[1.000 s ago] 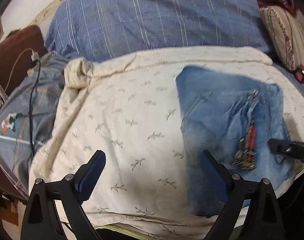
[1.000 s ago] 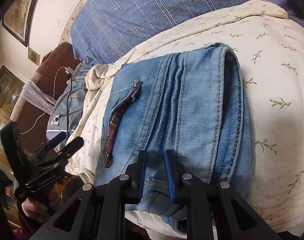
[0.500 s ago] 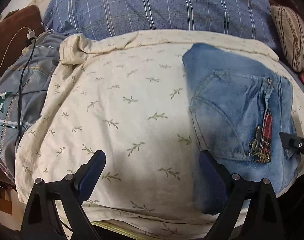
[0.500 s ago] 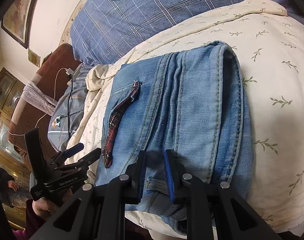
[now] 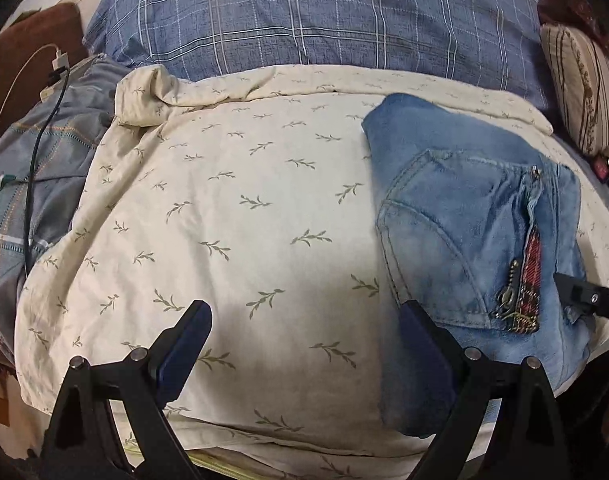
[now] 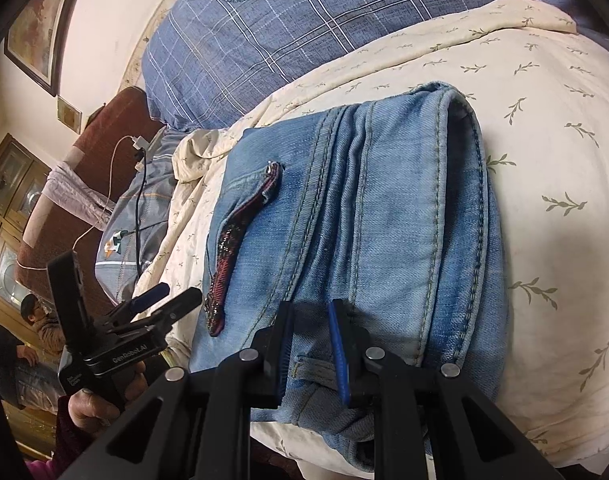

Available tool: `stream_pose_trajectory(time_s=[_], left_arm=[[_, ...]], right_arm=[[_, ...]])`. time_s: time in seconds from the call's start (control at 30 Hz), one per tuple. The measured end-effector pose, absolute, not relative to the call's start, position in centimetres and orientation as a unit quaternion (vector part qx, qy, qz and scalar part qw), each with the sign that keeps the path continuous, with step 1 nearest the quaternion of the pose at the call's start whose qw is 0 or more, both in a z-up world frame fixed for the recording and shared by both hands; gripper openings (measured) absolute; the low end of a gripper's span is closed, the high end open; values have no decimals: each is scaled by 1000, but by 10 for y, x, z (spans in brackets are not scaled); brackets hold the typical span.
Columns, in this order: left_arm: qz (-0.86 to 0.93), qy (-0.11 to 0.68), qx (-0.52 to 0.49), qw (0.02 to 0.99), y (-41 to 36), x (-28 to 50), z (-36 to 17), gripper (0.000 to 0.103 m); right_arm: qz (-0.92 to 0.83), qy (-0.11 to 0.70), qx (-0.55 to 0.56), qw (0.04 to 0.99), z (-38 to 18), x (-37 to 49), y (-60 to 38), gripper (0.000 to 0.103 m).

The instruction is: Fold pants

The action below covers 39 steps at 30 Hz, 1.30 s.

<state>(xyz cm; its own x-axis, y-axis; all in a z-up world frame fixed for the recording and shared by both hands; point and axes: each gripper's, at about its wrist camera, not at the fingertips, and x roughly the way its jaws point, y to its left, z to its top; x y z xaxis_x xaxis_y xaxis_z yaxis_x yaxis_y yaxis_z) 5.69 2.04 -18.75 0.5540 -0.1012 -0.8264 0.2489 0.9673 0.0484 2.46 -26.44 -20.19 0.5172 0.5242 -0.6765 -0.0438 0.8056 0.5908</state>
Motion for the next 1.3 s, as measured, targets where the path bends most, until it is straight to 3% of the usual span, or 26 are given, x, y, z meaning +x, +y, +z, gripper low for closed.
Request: stream_pose_trajectory(time_s=[0.2, 0.87, 1.07, 1.3], left_arm=[[-87, 451, 114, 881, 11, 50, -189, 95], [-77, 471, 93, 874, 15, 50, -192, 96], [-74, 453, 109, 882, 17, 56, -169, 96], [-71, 426, 105, 896, 10, 85, -133, 96]], right_arm=[[168, 457, 253, 836, -200, 23, -260, 22], [161, 460, 254, 836, -201, 27, -256, 22], [153, 460, 235, 843, -187, 29, -253, 22], [141, 397, 246, 873, -150, 48, -268, 22]])
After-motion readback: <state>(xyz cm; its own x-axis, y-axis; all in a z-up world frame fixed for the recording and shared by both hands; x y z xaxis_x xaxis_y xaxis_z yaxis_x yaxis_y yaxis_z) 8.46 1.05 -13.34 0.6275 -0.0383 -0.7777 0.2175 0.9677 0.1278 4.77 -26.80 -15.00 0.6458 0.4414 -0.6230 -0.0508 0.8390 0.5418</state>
